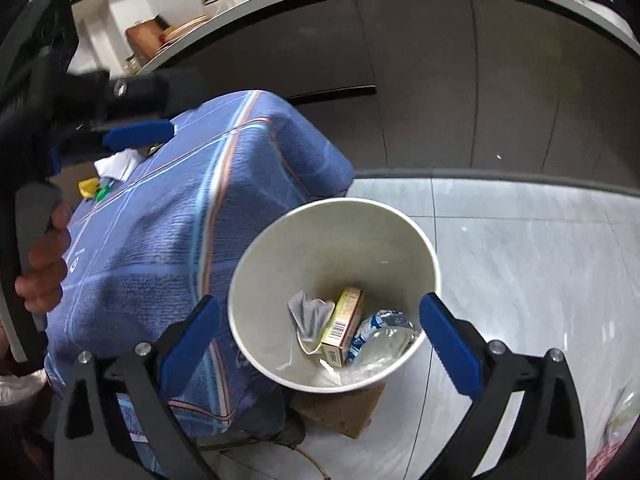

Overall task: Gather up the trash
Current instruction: 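Move both tools back over the table toward the yellow wrapper and green cap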

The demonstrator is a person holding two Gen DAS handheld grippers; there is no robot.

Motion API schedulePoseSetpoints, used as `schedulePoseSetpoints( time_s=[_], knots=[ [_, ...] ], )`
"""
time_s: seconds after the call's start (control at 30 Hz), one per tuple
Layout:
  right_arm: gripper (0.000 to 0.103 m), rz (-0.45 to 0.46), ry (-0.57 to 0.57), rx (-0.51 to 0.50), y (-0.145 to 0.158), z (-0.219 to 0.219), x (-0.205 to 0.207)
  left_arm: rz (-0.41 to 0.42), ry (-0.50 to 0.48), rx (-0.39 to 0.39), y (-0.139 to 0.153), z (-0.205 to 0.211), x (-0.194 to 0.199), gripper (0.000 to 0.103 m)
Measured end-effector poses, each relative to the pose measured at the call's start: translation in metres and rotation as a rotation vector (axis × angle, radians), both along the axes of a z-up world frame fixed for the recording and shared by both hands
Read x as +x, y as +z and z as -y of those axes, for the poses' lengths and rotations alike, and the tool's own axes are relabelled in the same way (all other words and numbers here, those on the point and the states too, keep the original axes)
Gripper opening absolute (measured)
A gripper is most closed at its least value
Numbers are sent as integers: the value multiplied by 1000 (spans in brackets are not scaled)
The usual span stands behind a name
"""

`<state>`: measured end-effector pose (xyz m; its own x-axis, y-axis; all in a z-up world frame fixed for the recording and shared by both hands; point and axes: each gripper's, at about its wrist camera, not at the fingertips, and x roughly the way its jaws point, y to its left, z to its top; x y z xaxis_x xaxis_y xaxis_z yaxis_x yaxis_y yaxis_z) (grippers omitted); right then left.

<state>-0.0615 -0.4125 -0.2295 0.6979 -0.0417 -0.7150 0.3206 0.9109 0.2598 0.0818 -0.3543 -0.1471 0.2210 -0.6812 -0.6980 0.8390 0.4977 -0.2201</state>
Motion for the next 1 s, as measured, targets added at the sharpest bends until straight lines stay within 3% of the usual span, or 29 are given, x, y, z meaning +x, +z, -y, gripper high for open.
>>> schedulePoseSetpoints(
  time_s=[0.2, 0.37, 0.47, 0.6, 0.8, 1.0],
  knots=[
    [100, 10, 39, -33, 18, -18, 13, 77, 89, -13, 23, -32, 3, 95],
    [100, 27, 68, -68, 40, -36, 26, 73, 183, -50, 43, -72, 13, 95],
    [100, 41, 99, -81, 51, -50, 35, 107, 254, -97, 53, -112, 17, 95],
    [100, 60, 166, -116, 68, -82, 56, 148, 337, -81, 60, -157, 25, 95],
    [100, 122, 227, -167, 90, -134, 99, 89, 483, -55, 53, -242, 50, 95],
    [100, 153, 324, -129, 102, -178, 152, 114, 661, -63, 52, -316, 75, 95]
  ],
)
